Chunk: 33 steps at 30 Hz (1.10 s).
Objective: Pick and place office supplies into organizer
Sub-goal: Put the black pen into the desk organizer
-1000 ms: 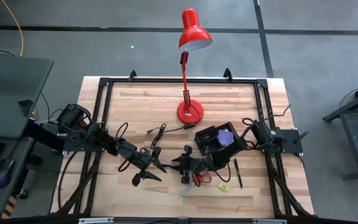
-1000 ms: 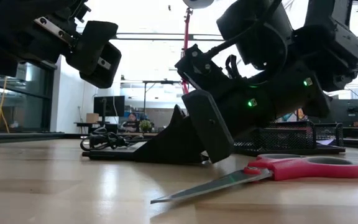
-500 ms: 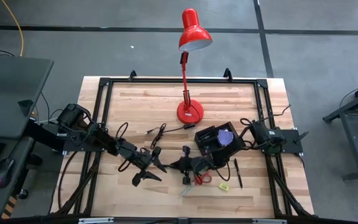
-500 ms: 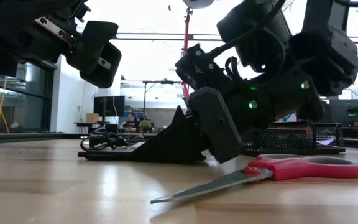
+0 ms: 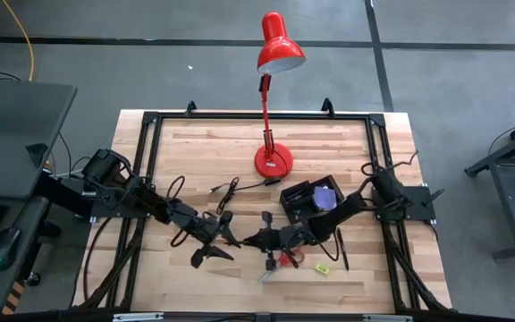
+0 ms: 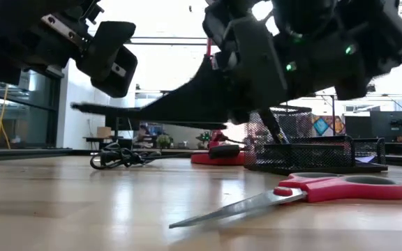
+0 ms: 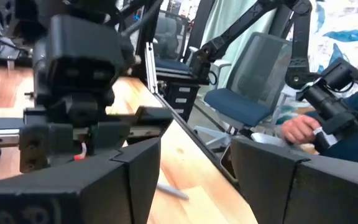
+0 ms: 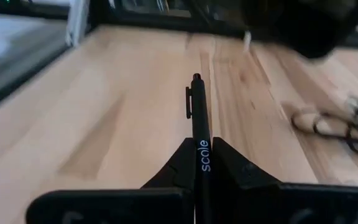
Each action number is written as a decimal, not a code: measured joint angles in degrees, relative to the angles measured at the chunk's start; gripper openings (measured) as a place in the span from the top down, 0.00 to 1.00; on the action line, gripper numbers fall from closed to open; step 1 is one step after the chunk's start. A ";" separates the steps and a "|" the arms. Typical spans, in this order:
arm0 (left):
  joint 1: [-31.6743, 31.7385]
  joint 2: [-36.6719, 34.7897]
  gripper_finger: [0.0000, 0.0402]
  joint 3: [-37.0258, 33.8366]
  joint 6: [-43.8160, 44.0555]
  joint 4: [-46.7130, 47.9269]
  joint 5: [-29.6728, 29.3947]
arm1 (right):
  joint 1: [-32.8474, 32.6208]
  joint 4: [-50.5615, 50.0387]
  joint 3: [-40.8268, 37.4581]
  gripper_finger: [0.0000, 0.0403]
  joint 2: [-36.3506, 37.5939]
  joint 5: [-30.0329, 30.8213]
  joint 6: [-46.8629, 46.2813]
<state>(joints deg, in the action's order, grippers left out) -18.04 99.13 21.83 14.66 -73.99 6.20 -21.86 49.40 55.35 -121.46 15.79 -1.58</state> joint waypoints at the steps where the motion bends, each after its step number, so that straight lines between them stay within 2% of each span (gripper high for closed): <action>1: 0.00 0.00 0.54 0.35 -0.02 -0.04 0.00 | -0.28 -2.28 0.01 0.98 0.68 1.05 -0.43; 6: 0.02 0.00 0.54 2.18 -2.31 -0.08 -0.44 | -2.60 -10.10 -0.02 0.97 3.94 6.83 -2.96; 9: 0.02 0.00 0.54 2.31 -5.36 0.47 -3.85 | -5.08 -15.09 0.01 0.97 5.13 11.32 -4.92; 15: 0.48 -0.04 0.54 2.64 -4.03 0.64 -4.91 | -9.82 -22.39 0.01 0.97 7.79 19.28 -9.94; 18: 0.40 -0.42 0.54 3.79 -6.64 0.06 -8.31 | -12.08 -25.17 0.01 0.96 9.49 24.93 -11.42; 24: 0.42 -0.42 0.54 5.22 -17.42 0.46 -9.49 | -16.39 -26.10 0.03 0.96 12.29 33.58 -8.83; 27: 0.42 -0.42 0.54 5.53 -17.85 0.36 -9.64 | -18.27 -26.07 0.03 0.96 13.69 37.24 -6.84; 33: 0.42 -0.42 0.54 5.48 -17.86 0.96 -12.09 | -19.90 -24.04 0.05 0.96 14.96 38.84 -3.80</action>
<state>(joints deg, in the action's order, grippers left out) -17.63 98.72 27.31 -3.20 -73.02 -5.89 -41.75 25.36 55.40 -106.50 54.63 -5.38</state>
